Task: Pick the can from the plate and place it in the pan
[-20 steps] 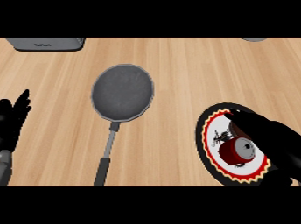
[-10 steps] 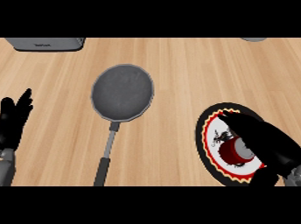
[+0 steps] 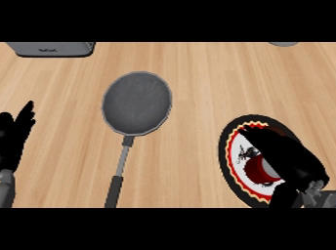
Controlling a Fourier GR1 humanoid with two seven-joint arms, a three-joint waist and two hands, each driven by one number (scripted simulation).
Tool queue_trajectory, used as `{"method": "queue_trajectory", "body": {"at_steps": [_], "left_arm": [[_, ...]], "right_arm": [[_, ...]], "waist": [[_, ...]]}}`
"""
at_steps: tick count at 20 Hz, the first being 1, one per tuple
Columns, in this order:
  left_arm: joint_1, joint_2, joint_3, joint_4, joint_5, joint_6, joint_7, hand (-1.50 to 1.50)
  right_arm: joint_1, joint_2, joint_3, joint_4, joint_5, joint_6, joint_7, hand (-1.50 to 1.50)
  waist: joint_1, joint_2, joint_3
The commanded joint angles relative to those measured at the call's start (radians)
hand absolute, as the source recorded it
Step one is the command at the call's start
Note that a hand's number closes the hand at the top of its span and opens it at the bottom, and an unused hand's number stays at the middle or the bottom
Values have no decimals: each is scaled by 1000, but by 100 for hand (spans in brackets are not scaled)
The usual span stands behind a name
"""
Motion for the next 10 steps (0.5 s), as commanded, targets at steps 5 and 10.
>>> {"method": "queue_trajectory", "body": {"at_steps": [5, 10], "left_arm": [[-83, 15, 63, 130, -3, -57, -43, 0], [-76, -24, 48, 107, -26, -28, -29, 0]], "right_arm": [[15, 45, -19, 71, 109, -3, -41, -150], [-5, 16, 40, 125, 219, -106, -186, 150]], "waist": [[-4, 1, 0], [-3, 1, 0]]}}
